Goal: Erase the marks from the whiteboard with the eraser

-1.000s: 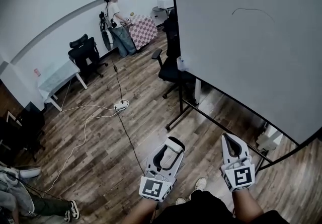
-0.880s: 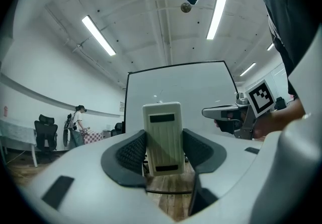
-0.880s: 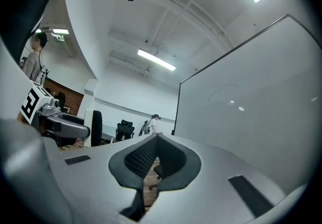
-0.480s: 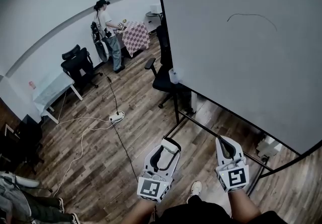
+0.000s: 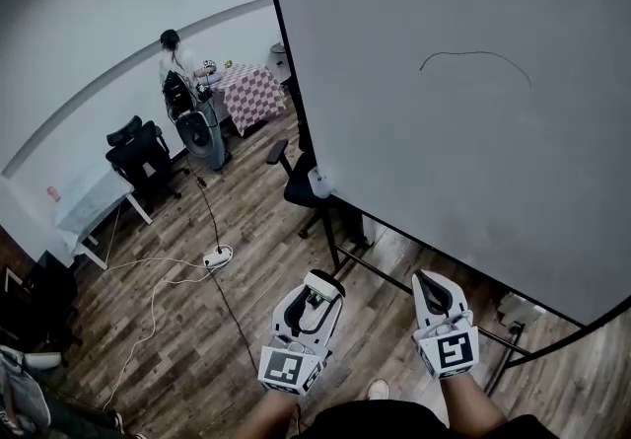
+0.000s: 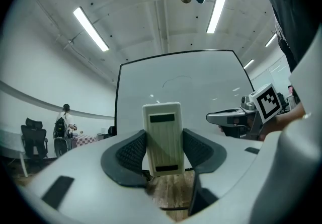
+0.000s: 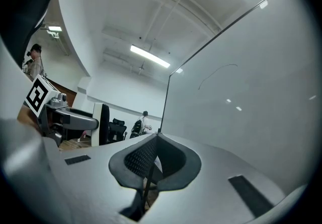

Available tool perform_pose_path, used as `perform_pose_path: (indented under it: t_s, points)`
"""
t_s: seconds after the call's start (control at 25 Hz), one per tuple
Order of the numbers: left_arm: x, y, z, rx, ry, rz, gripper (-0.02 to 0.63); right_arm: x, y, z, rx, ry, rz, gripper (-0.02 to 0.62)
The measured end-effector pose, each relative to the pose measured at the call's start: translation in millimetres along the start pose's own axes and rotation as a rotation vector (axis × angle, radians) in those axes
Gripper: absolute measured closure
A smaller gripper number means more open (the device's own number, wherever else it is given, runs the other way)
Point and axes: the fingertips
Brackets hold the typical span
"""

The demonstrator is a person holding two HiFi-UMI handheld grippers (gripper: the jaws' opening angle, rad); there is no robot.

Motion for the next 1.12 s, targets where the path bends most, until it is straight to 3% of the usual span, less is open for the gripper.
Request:
perform_pose_path:
  t_s: [0.48, 0.76, 1.12]
  points:
    - [26.1, 11.0, -91.7, -0.078, -0.084, -0.004, 0.364, 2.8, -51.0, -35.0, -0.017, -0.007, -0.028, 0.577]
    - [59.3, 44.8, -146.0, -0.115, -0.141, -0.062, 0.364, 17.0, -76.9, -54.5, -0.093, -0.027, 0.024, 0.577]
    - [79.0, 68.0, -224.6, -0.212, -0.220, -0.070, 0.364, 11.6, -103.7, -91.4, -0.180, -0.028, 0.059, 0.577]
Point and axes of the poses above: the fingertips, and each gripper's own axes: z backward along the fingers, y to its left, x out of its top, and after that the axes turned 10 degrees about -x, right-handed
